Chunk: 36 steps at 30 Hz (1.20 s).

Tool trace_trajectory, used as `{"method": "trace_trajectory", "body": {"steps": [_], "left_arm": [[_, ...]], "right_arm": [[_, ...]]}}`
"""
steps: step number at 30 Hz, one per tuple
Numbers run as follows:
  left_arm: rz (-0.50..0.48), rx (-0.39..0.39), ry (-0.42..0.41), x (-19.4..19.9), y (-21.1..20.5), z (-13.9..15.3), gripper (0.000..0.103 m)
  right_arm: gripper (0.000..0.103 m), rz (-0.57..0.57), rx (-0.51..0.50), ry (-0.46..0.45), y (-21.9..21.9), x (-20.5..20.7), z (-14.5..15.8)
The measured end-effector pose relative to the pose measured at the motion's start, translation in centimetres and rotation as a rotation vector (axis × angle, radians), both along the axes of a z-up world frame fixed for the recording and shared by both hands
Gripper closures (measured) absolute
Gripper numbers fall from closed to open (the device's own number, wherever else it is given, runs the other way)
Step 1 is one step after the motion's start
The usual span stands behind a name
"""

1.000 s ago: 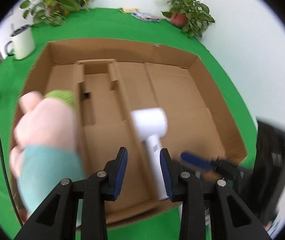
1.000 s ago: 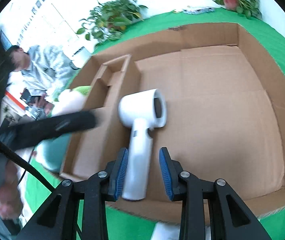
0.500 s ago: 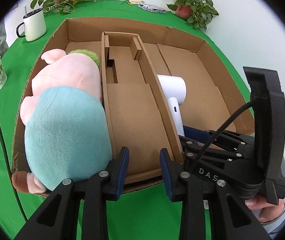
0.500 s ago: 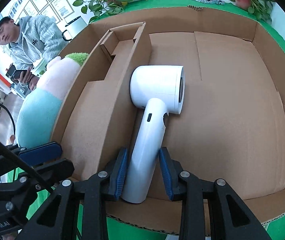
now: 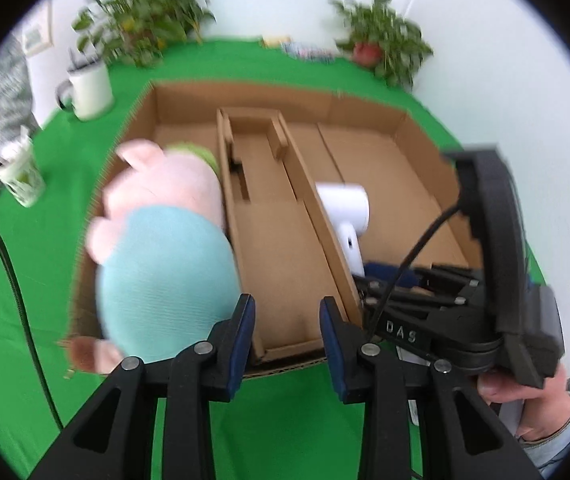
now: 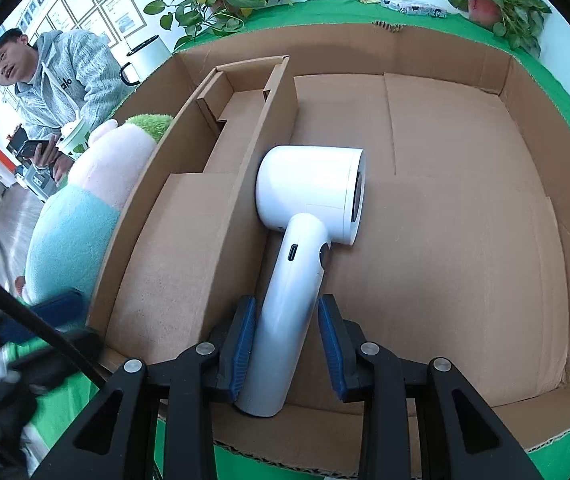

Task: Organize objects
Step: 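Lower the hair dryer into the box beside the insert and open the right gripper, then withdraw the right gripper from the box toward the white phone stand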

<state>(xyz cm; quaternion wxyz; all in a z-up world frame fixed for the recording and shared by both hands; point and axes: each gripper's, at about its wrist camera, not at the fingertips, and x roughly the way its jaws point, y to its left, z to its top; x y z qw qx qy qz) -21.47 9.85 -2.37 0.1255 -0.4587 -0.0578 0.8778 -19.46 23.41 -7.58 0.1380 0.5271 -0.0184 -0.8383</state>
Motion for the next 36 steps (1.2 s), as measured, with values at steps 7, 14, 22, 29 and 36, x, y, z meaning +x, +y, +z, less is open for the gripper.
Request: {"method": "trace_trajectory", "body": {"steps": [7,14,22,29,36], "left_arm": [[0.114,-0.015,0.242,4.6,-1.8,3.8,0.032],[0.221,-0.024,0.451,9.5,-2.0,6.0,0.022],[0.243,-0.047,0.547,15.2,-0.2,7.1,0.022],[0.204,-0.045,0.492,18.1,0.7,6.7,0.091],[0.275,-0.084,0.544,21.5,0.8,7.1,0.006]], "right_arm": [[0.033,-0.031,0.018,0.267,2.3,6.1,4.6],[0.018,-0.016,-0.040,0.477,4.6,15.5,8.4],[0.060,-0.029,-0.051,0.542,6.3,22.7,9.2],[0.009,-0.047,-0.087,0.551,9.0,26.8,8.6],[0.004,-0.029,-0.153,0.594,10.0,30.3,8.6]]}}
